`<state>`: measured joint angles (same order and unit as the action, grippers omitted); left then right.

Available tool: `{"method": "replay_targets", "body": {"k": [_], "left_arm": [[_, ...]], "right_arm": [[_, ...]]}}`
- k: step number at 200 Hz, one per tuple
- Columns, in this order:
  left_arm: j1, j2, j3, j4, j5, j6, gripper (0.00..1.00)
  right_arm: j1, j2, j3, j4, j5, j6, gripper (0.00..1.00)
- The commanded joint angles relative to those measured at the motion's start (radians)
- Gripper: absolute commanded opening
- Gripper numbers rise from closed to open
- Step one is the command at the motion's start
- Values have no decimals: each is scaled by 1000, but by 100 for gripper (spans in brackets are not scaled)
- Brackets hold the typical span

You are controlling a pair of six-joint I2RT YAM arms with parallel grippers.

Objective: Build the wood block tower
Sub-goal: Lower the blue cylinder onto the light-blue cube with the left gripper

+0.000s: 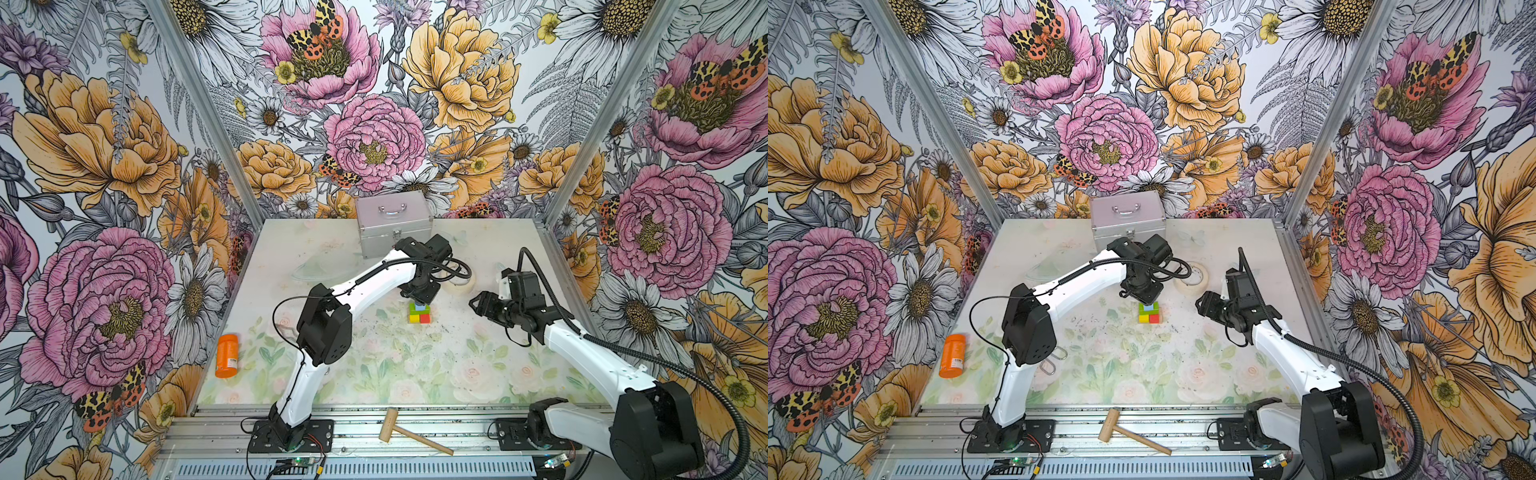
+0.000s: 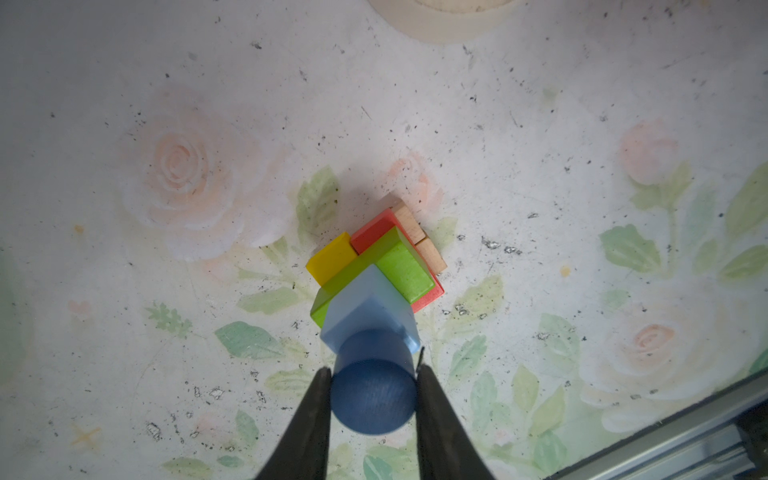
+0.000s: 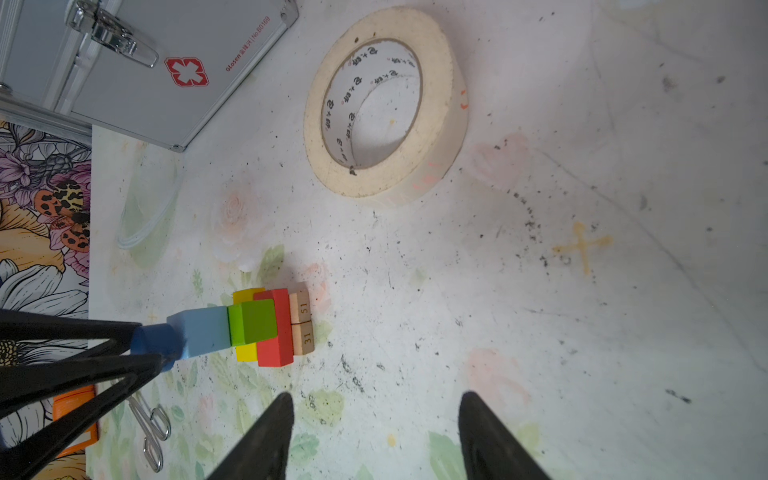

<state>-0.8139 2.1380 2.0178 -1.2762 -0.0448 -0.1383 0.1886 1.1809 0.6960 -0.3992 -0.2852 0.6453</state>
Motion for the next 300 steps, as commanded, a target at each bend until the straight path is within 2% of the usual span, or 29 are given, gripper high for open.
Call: {"method": "replay_targets", "body": {"k": [1, 300], "left_arm": [[10, 18, 30, 0, -23, 6, 29], [15, 29, 43, 1, -32, -1, 41]], "right_arm": [[-5, -10, -3, 26, -9, -10, 65], [-11, -15, -7, 26, -11, -9, 65]]}}
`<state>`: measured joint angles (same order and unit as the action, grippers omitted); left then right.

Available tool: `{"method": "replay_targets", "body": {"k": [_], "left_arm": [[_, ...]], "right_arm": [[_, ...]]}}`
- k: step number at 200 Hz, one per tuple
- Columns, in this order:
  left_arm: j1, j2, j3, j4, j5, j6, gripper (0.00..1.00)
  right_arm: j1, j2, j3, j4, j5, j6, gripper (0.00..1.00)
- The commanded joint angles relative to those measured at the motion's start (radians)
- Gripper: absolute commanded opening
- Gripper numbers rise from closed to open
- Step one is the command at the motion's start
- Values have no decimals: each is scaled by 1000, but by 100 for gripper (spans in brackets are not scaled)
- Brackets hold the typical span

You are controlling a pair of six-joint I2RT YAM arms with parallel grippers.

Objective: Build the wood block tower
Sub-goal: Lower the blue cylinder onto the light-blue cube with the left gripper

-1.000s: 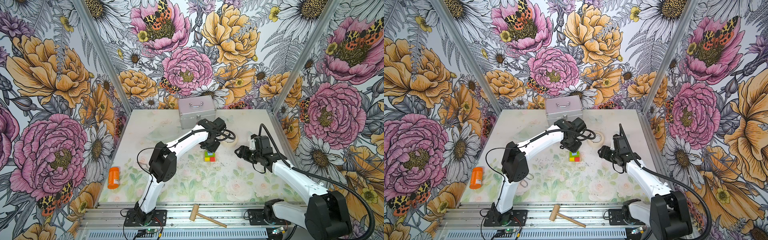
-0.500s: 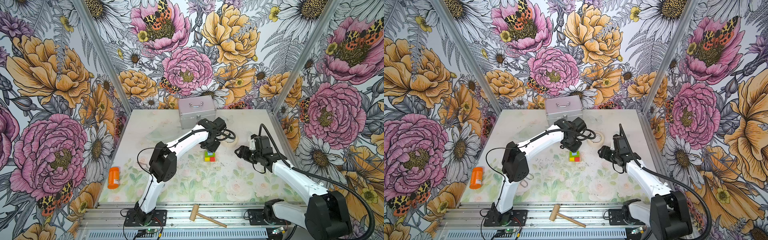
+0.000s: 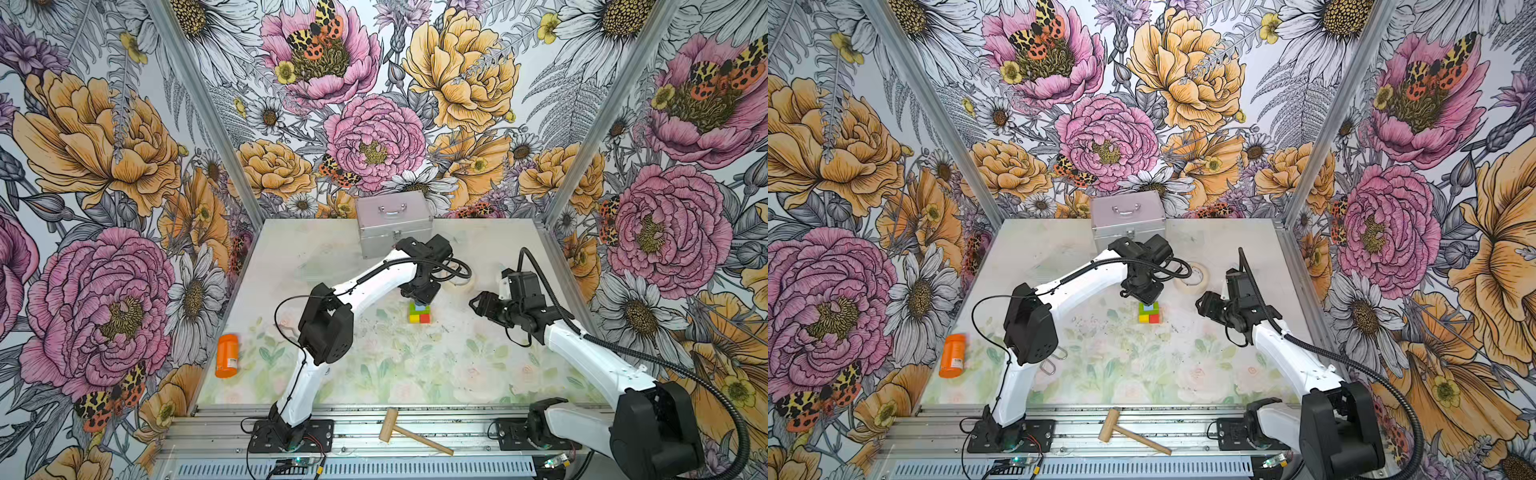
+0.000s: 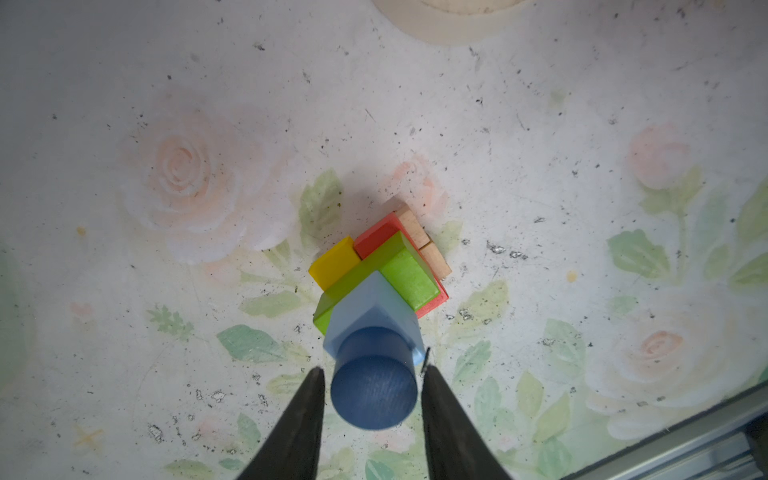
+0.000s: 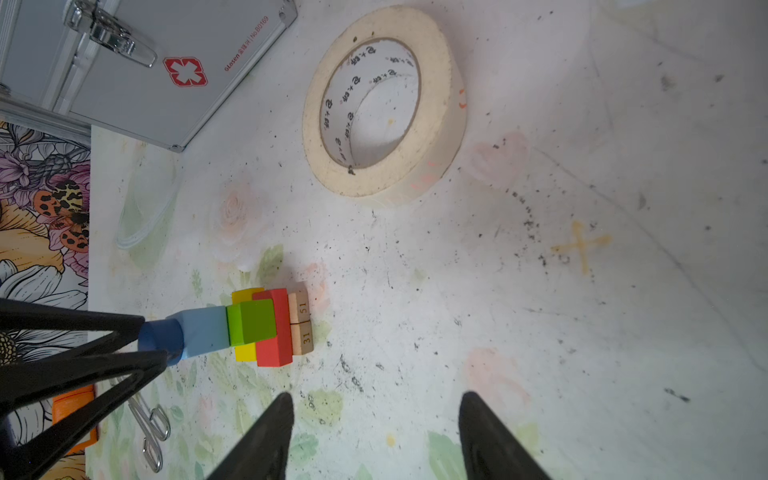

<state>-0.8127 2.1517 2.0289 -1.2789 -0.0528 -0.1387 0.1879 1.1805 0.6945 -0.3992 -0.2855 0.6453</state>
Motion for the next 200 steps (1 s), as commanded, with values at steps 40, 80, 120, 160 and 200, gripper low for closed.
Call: {"method": "replay_targets", "body": {"k": [40, 80, 120, 160, 200], "left_arm": [[14, 13, 35, 4, -28, -3, 42], [13, 8, 50, 5, -26, -9, 43], [9, -9, 52, 5, -25, -9, 44], [7, -52, 57, 6, -26, -14, 44], [8, -144, 54, 7, -37, -16, 40]], "right_arm": [[-10, -16, -7, 26, -12, -9, 65], [-11, -20, -9, 25, -12, -9, 65], [-11, -25, -10, 26, -12, -7, 65], [-11, -29, -10, 25, -12, -5, 65], [-11, -27, -9, 26, -14, 1, 65]]}}
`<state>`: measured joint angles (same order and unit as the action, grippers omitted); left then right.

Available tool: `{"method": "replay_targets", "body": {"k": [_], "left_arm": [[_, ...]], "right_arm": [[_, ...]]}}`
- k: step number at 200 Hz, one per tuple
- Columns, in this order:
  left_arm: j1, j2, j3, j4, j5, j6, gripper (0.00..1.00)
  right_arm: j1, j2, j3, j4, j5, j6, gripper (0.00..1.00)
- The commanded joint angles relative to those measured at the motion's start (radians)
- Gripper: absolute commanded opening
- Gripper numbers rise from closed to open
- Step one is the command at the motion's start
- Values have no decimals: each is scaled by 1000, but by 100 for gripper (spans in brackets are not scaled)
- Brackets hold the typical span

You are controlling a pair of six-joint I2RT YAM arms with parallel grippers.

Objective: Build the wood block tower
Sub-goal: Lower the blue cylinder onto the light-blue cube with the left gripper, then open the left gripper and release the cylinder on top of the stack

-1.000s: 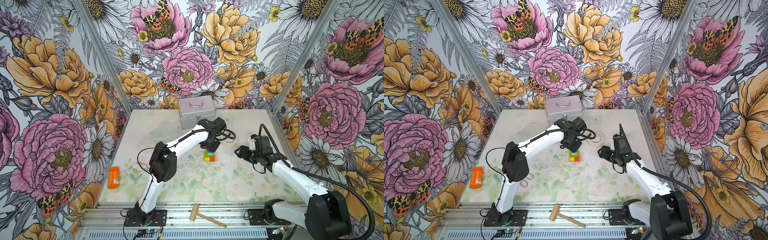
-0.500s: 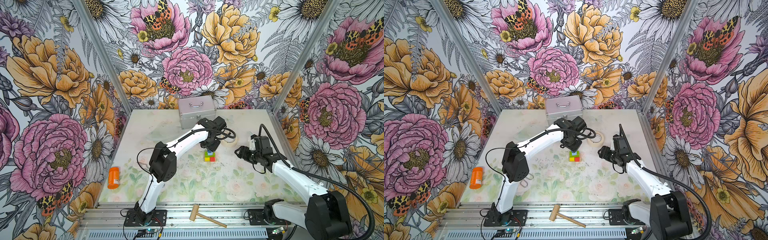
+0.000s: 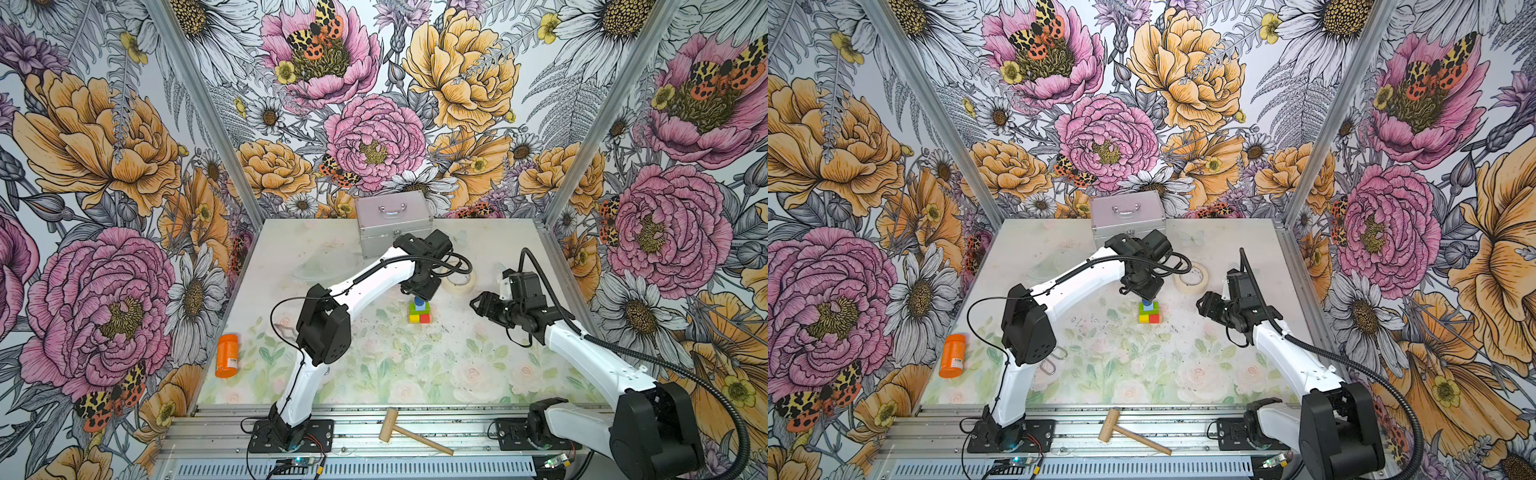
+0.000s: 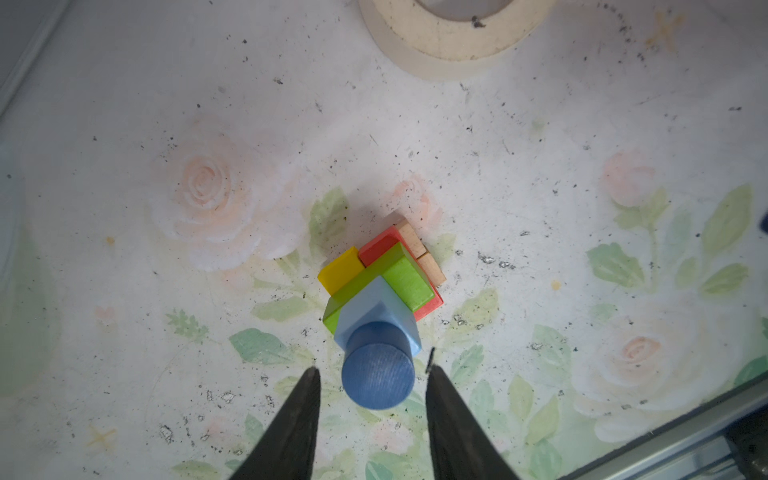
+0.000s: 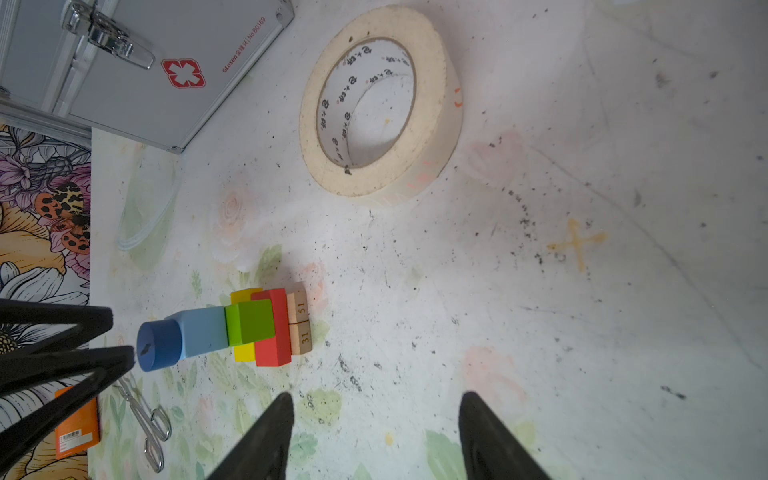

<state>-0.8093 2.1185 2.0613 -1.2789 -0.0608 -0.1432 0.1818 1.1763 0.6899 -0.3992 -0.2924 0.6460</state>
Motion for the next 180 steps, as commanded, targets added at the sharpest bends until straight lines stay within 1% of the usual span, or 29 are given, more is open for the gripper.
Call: {"method": "replay_targets", "body": {"k": [1, 16, 34, 42, 50, 53, 60, 80, 92, 111, 128, 149, 180], "left_arm": [[5, -114, 22, 6, -29, -12, 40], [7, -162, 3, 11, -38, -23, 34], [7, -223, -42, 17, -59, -36, 30], [9, -258, -74, 30, -62, -44, 26], [13, -287, -115, 51, -56, -52, 22], [14, -326, -137, 59, -53, -57, 20], [21, -366, -187, 89, -40, -68, 17], [53, -477, -355, 209, 30, -109, 12], [77, -539, -462, 293, 77, -141, 10], [114, -617, -650, 461, 190, -196, 9], [141, -662, -774, 599, 275, -238, 9], [161, -689, -874, 720, 332, -274, 9], [177, -662, -946, 827, 384, -307, 10]], "right_arm": [[-5, -23, -4, 26, -7, 0, 65], [-5, -19, -3, 25, -8, 3, 65], [-5, -17, -1, 26, -7, 5, 65], [-6, -18, -1, 26, -7, 6, 65], [-5, -15, 0, 25, -8, 7, 65], [-5, -15, 1, 25, -8, 6, 65], [-5, -13, 2, 25, -9, 8, 65], [-5, -4, 7, 25, -13, 7, 65], [-5, 3, 11, 24, -17, 7, 65], [-5, 12, 17, 25, -21, 7, 63], [-5, 15, 17, 25, -23, 9, 62], [-5, 15, 19, 25, -20, 10, 62], [-5, 32, 23, 25, -26, 10, 62]]}}
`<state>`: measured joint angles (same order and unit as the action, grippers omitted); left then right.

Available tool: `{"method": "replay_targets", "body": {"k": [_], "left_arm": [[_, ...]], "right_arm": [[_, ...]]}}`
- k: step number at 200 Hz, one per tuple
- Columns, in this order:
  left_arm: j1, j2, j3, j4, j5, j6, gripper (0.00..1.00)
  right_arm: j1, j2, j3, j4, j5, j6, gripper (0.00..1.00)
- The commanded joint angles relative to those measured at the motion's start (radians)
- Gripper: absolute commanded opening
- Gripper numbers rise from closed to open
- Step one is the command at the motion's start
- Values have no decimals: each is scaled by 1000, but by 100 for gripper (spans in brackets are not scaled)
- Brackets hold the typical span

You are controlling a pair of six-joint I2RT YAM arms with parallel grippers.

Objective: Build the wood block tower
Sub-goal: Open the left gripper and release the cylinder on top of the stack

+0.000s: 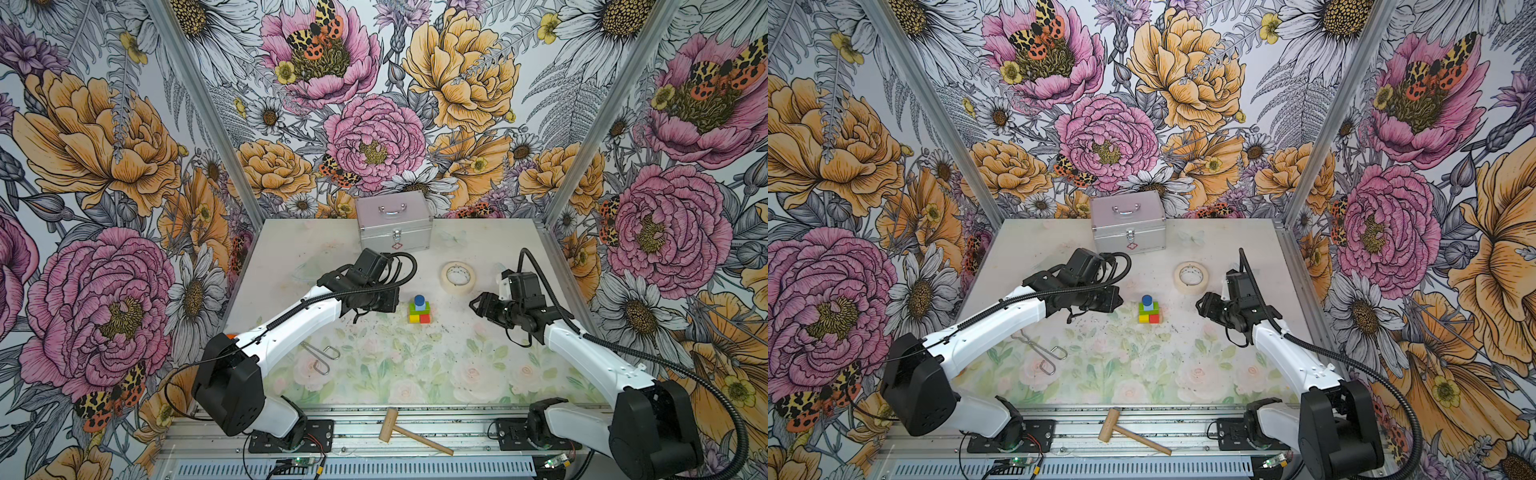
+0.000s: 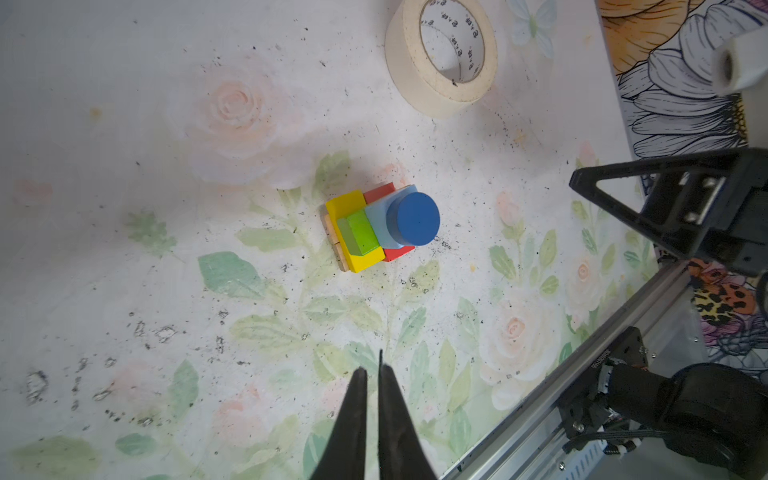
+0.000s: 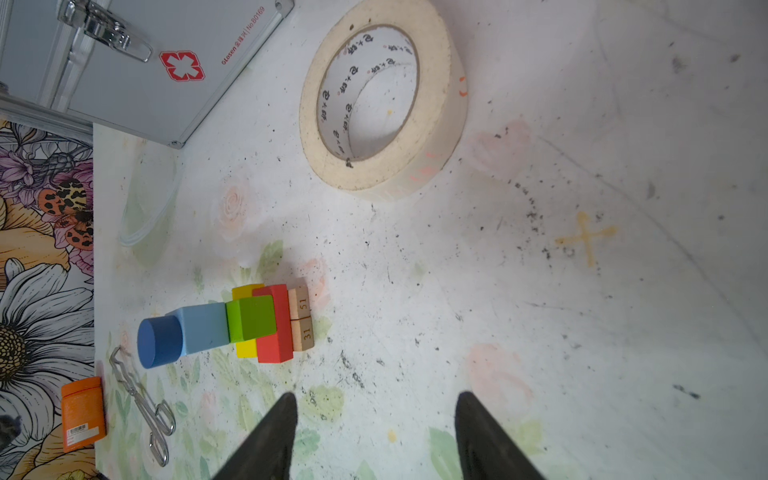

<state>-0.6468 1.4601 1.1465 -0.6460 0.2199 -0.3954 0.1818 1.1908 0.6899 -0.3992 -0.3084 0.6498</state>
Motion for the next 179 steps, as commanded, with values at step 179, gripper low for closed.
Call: {"method": "replay_targets", "body": {"k": [179], "left_arm": [[21, 167, -26, 240, 134, -80, 11]], "right_arm": [[-6, 26, 16, 25, 0, 6, 62]]}}
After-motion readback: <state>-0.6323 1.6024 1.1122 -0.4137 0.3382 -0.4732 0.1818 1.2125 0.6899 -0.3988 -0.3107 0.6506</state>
